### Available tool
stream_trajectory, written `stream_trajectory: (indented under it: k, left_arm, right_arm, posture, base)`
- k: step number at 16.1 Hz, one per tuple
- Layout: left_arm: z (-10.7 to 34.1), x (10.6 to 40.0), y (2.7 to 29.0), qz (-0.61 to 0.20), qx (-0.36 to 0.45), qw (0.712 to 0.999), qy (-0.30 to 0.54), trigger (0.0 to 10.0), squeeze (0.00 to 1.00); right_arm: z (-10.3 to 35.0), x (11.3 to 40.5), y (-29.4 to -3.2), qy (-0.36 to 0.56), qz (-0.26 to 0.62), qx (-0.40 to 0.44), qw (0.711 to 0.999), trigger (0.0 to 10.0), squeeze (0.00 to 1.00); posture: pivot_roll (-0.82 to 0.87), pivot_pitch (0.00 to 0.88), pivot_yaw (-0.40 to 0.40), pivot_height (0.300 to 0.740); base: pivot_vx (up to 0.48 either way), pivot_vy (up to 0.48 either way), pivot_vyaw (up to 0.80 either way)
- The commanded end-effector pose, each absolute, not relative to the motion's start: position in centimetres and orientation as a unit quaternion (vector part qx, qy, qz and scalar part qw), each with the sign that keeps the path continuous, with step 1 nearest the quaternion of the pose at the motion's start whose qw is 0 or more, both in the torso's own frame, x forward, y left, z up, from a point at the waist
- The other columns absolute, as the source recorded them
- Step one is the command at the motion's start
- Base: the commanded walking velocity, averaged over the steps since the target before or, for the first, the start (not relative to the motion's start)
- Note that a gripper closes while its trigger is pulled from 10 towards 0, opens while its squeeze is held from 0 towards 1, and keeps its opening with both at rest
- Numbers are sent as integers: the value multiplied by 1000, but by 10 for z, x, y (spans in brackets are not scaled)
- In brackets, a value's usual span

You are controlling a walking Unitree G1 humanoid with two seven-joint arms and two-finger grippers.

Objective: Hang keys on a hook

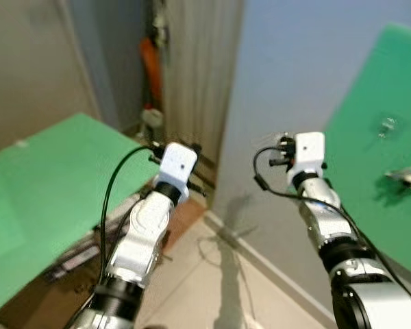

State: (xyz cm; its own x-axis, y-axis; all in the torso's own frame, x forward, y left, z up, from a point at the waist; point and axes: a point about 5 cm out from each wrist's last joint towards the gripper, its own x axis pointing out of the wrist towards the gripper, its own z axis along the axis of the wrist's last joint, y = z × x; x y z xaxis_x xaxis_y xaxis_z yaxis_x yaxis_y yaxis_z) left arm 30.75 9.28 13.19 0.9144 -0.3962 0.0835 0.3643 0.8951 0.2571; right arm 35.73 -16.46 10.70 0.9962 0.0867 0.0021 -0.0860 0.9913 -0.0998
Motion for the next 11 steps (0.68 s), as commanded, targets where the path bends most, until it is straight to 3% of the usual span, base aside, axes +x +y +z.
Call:
stream_trajectory:
  k: [1,11]
  left_arm:
    - [132,307,95,-198,130,969,-66,10000,0]
    - [128,308,98,-192,139,970,-56,10000,0]
  right_arm:
    - [107,356,-163,-7,49,-49,998,10000,0]
    - [106,356,-163,-4,48,-38,998,10000,0]
  posture:
    - [65,0,-52,740]
    - [65,0,-47,740]
  base:
    - [0,431,-688]
    - [0,0,-686]
